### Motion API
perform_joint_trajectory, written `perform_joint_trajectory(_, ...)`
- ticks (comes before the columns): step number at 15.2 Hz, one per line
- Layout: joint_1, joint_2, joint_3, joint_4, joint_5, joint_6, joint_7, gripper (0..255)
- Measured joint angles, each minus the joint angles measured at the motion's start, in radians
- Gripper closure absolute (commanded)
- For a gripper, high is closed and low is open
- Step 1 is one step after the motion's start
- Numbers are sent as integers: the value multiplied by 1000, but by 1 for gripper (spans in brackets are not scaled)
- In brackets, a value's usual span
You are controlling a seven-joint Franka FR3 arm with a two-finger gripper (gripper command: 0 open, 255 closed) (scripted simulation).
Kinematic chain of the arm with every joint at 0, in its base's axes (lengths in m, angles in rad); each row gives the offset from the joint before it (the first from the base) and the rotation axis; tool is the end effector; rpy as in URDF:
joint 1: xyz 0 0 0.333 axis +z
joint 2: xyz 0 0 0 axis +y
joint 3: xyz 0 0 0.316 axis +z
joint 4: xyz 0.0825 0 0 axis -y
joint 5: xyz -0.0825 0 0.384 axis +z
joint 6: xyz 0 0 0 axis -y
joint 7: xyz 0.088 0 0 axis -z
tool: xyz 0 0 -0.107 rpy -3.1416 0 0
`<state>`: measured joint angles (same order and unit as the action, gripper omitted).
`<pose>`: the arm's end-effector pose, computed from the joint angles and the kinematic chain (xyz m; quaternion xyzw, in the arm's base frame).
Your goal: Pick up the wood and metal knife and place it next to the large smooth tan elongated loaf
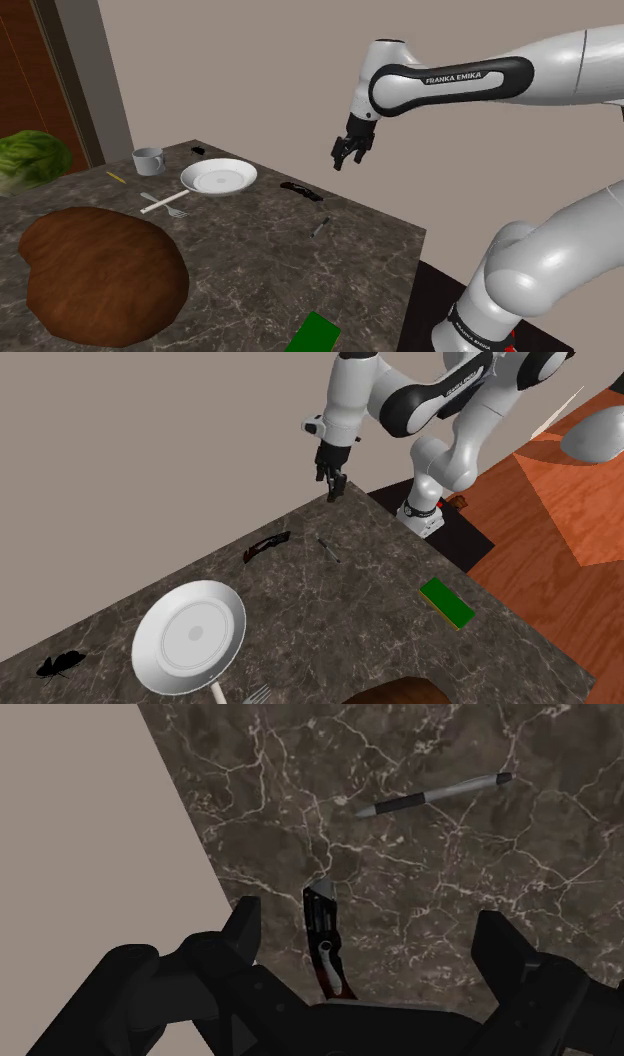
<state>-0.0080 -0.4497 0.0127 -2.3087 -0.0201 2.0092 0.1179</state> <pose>0.4316 0.0014 0.5308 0.9957 -0.0533 0.0756 0.0076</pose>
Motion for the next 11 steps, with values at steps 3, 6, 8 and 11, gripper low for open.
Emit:
perform_joint_trajectory(3,-4,114,7,35,-19,74,6,0)
perform_joint_trajectory(6,-11,212,7,59,-42,143,8,0)
perform_joint_trajectory(8,-18,292,4,95,-58,185,5,0)
perform_joint_trajectory(11,-22,401,5,144,-85,239,17,0)
